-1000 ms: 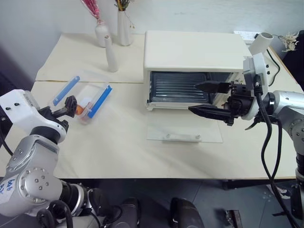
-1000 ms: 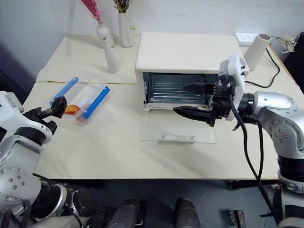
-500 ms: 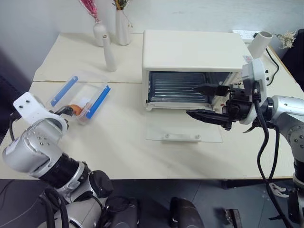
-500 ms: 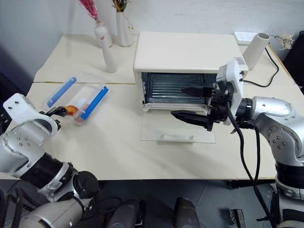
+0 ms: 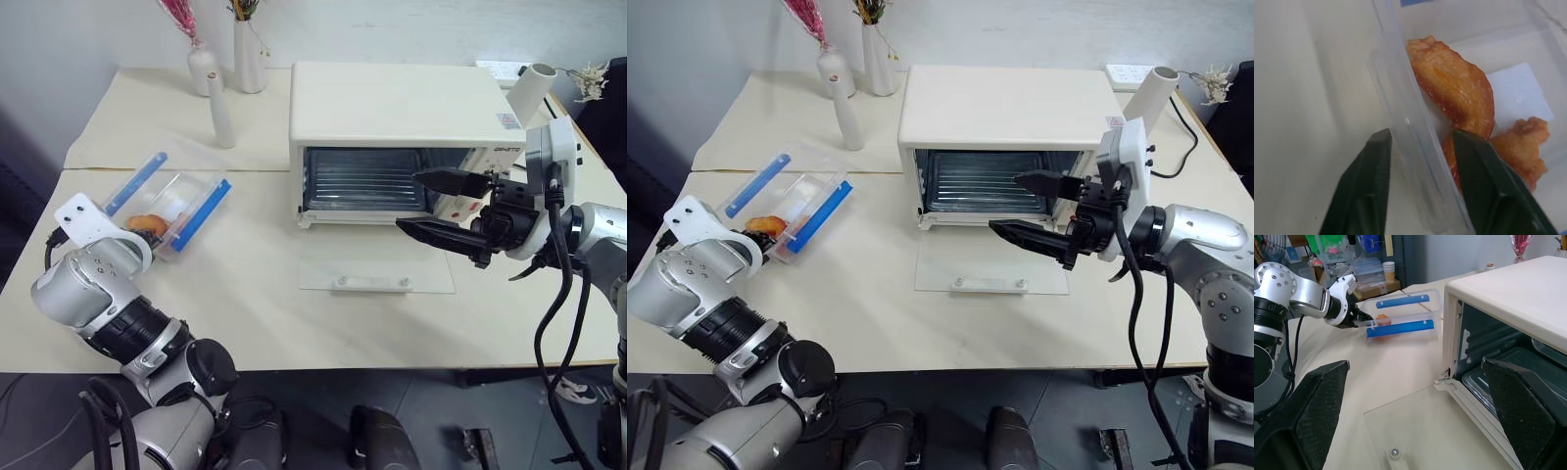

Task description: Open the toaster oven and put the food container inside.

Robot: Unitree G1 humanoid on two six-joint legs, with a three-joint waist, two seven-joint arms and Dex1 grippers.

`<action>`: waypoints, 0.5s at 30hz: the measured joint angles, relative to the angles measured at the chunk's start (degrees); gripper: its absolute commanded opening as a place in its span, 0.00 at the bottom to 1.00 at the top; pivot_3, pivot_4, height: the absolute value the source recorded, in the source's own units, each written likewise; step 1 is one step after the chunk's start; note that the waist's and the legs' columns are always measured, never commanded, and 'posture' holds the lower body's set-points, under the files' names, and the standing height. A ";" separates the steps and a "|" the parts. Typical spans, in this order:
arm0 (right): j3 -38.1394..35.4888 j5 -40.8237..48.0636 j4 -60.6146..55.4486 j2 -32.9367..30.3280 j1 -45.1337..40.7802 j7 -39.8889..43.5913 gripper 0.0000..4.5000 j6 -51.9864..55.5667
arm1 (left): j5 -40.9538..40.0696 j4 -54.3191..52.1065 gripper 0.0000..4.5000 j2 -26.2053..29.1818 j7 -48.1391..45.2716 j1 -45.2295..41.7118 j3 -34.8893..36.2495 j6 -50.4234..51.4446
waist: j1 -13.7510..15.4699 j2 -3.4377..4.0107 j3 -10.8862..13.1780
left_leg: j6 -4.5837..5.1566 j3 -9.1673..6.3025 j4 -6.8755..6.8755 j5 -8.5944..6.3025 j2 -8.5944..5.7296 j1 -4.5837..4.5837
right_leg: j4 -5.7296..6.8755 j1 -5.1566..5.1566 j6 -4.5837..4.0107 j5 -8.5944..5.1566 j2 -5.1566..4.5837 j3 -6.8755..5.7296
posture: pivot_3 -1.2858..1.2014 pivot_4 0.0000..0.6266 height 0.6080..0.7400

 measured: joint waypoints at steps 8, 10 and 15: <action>-0.26 0.26 -0.28 -0.79 0.09 -0.27 1.00 0.30 | -1.81 0.83 0.07 12.34 -5.97 5.75 -7.49 4.05 | -0.63 -0.03 0.01 | -0.07 0.17 -0.18 0.03 0.06 0.06 | 0.09 -0.18 -0.01 -0.01 0.01 0.07 | 0.52 0.24 1.00; -0.28 0.28 -0.25 -0.86 0.08 -0.27 1.00 0.34 | -3.15 -0.54 0.07 16.59 -8.90 8.69 -10.67 5.55 | -0.43 -0.03 0.01 | -0.07 0.16 -0.19 0.03 0.05 0.05 | 0.05 -0.18 -0.01 -0.01 0.01 0.07 | 0.52 0.24 1.00; -0.28 0.56 0.12 -0.89 -0.11 -0.57 1.00 0.44 | -4.54 -2.19 0.07 19.20 -12.35 12.51 -11.94 6.93 | 0.05 -0.06 0.01 | -0.06 0.12 -0.13 0.03 0.03 0.06 | 0.04 -0.11 -0.01 -0.01 -0.02 0.09 | 0.52 0.24 1.00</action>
